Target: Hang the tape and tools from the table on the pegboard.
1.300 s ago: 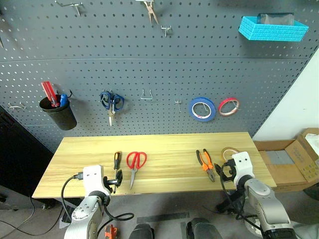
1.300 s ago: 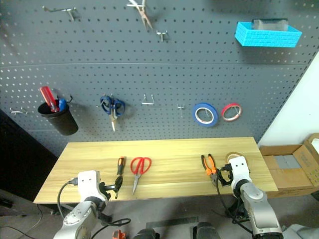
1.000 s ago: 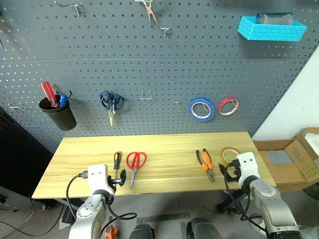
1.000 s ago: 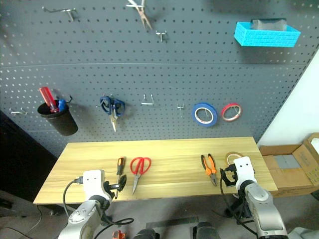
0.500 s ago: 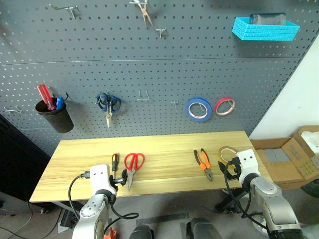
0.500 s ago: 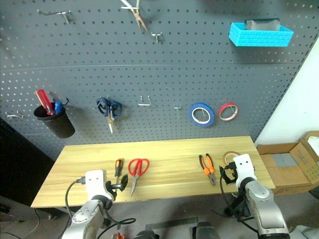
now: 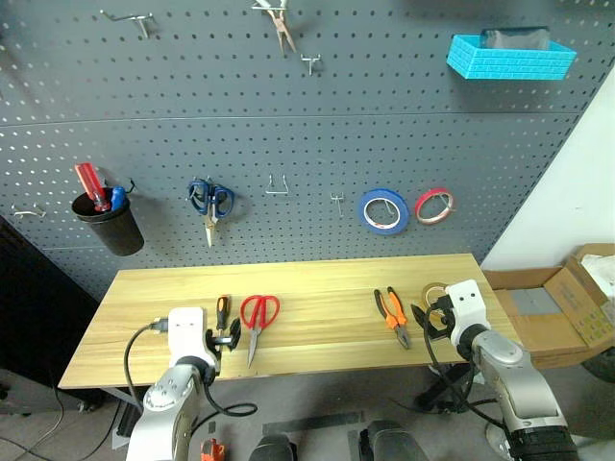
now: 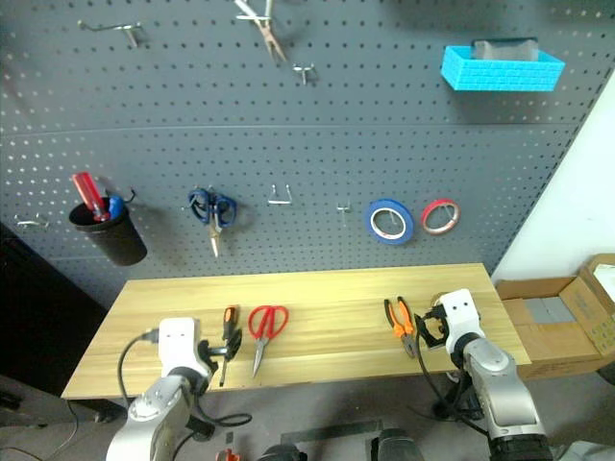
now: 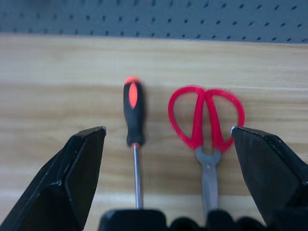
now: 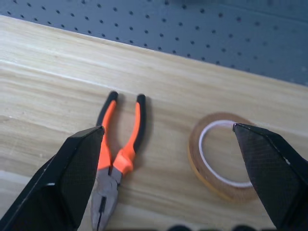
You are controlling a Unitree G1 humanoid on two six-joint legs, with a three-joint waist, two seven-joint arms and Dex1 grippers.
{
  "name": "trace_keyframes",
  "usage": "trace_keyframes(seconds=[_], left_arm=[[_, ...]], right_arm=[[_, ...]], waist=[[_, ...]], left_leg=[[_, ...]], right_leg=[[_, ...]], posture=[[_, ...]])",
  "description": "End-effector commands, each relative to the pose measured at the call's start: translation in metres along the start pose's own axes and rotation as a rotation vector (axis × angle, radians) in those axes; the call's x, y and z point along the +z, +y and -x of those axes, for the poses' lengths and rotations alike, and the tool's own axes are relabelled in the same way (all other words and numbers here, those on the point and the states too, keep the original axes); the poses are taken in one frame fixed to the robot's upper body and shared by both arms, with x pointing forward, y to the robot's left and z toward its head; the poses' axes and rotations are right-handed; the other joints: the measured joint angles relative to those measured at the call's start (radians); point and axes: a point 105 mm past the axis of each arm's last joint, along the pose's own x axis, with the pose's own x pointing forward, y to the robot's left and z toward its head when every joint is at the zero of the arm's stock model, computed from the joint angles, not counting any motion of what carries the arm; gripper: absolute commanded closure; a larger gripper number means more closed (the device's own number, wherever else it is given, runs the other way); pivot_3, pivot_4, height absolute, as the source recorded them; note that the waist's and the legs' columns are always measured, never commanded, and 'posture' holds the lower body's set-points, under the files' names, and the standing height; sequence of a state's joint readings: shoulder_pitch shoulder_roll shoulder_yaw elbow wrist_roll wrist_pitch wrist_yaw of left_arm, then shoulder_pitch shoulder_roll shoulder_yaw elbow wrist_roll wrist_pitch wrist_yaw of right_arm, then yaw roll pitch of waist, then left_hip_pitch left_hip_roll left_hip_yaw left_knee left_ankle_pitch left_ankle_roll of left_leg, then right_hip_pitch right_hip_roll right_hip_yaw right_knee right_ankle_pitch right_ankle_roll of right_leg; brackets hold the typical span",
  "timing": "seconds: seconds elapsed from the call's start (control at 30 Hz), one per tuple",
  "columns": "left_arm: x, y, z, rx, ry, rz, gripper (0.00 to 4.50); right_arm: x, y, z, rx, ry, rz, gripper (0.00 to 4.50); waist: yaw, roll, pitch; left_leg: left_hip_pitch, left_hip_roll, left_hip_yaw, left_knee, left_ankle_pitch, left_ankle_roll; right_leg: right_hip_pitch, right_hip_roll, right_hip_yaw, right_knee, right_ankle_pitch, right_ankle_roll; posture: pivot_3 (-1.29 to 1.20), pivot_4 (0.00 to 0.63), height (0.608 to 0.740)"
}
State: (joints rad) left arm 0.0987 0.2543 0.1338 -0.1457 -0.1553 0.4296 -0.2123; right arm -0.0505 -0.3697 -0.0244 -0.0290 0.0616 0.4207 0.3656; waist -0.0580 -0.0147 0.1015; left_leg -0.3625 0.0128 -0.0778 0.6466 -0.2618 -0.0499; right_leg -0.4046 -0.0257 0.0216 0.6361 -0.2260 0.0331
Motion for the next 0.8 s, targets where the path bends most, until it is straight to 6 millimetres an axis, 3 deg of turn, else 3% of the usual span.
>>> trace_keyframes(seconds=[0.03, 0.17, 0.4, 0.57, 0.8], left_arm=[[0.026, -0.047, -0.014, -0.238, -0.044, -0.047, 0.03], [0.042, -0.114, -0.025, -0.6, -0.044, -0.154, 0.03], [0.057, -0.186, -0.041, -0.952, -0.08, -0.453, 0.03], [0.07, -0.211, -0.053, -1.019, -0.12, -0.507, 0.03], [0.077, -0.217, -0.063, -1.039, -0.14, -0.525, 0.03]], right_arm=[[0.014, -0.02, 0.001, -0.014, -0.028, 0.04, 0.0], [0.007, -0.037, -0.004, 0.003, 0.043, 0.015, 0.0], [0.005, -0.04, -0.016, 0.082, 0.085, 0.05, 0.0], [0.02, -0.041, -0.027, 0.106, 0.054, 0.065, 0.0], [0.032, -0.036, -0.04, 0.157, 0.031, 0.058, 0.0]], waist=[[-0.002, 0.0, 0.003], [-0.022, -0.001, 0.017], [-0.068, -0.005, 0.059], [-0.102, -0.011, 0.099], [-0.128, -0.013, 0.146]], left_leg=[[0.0, -0.001, 0.001, 0.0, 0.0, 0.0], [0.0, -0.001, 0.002, -0.001, 0.0, 0.0], [0.0, -0.003, 0.006, -0.002, 0.0, 0.001], [0.0, -0.003, 0.008, 0.0, 0.0, 0.001], [-0.002, -0.003, 0.008, -0.001, 0.0, 0.002]], right_leg=[[0.001, 0.0, 0.002, 0.0, 0.0, 0.0], [0.0, 0.006, 0.011, 0.0, 0.0, 0.0], [-0.001, 0.009, 0.023, 0.008, -0.003, 0.001], [-0.001, 0.009, 0.028, 0.007, 0.002, 0.009], [-0.002, 0.01, 0.029, 0.007, 0.001, 0.012]], posture=[[-0.15, 0.112, 0.74], [-0.17, 0.142, 0.74], [-0.22, 0.195, 0.74], [-0.25, 0.238, 0.74], [-0.24, 0.28, 0.74]])
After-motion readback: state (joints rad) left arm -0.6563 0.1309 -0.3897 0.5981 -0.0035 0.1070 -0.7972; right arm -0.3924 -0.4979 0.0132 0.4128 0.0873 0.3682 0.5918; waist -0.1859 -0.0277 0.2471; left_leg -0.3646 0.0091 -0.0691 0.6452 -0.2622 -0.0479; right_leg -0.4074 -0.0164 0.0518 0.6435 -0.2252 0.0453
